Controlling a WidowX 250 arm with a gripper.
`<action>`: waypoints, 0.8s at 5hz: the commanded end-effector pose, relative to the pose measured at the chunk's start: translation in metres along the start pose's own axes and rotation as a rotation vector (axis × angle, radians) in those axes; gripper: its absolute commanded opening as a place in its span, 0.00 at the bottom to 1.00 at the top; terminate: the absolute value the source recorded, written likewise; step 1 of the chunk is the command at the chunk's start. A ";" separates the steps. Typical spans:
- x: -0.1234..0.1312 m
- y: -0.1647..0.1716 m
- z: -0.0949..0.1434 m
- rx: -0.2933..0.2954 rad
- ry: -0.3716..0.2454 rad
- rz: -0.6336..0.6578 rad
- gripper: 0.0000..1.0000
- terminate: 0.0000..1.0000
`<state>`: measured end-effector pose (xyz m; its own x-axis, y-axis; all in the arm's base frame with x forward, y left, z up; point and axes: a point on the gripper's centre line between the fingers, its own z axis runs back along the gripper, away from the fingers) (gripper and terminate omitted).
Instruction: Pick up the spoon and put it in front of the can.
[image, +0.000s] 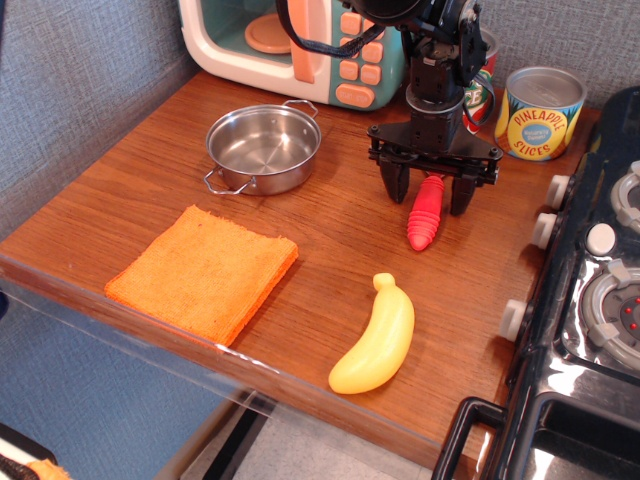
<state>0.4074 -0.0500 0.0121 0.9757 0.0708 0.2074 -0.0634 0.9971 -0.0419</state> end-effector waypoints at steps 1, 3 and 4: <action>0.004 0.008 0.088 -0.084 -0.139 -0.033 1.00 0.00; -0.057 0.046 0.132 -0.054 -0.124 0.046 1.00 0.00; -0.087 0.064 0.123 -0.015 -0.084 0.020 1.00 0.00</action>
<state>0.2919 0.0098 0.0924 0.9685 0.0982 0.2288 -0.0859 0.9943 -0.0632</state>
